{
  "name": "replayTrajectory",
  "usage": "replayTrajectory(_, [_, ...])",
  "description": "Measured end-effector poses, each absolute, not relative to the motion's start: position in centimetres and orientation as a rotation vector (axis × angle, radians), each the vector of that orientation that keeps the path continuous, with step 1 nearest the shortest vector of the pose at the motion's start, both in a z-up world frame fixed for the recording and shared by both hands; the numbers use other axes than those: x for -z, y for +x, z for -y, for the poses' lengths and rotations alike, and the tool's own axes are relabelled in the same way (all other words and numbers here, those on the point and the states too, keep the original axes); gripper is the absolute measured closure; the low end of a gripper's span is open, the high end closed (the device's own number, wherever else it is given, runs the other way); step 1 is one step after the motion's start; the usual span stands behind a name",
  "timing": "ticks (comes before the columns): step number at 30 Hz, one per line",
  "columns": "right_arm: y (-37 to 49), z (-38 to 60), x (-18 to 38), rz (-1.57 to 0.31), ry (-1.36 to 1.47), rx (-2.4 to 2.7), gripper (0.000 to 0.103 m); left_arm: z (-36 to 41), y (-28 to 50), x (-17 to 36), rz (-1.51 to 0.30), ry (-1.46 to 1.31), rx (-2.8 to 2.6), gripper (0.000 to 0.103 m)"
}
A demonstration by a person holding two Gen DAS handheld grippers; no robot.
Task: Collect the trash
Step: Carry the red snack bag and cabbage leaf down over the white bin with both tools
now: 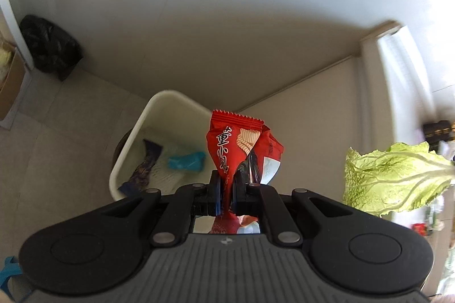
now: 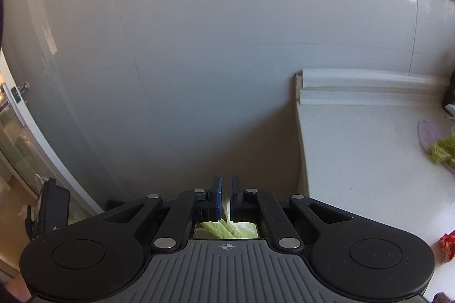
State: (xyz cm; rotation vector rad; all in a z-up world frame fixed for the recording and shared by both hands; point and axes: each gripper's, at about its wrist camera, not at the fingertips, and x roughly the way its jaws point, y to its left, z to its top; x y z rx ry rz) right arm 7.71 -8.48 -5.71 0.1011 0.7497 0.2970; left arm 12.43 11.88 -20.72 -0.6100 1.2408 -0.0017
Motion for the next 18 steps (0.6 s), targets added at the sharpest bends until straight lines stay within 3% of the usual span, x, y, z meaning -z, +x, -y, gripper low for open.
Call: replayTrajectory(18, [12.0, 2.9, 21.4, -1.105, 0.063, -0.342, 0.100, -12.3, 14.4, 33.5, -1.500, -0.427, -0.083, 0.097])
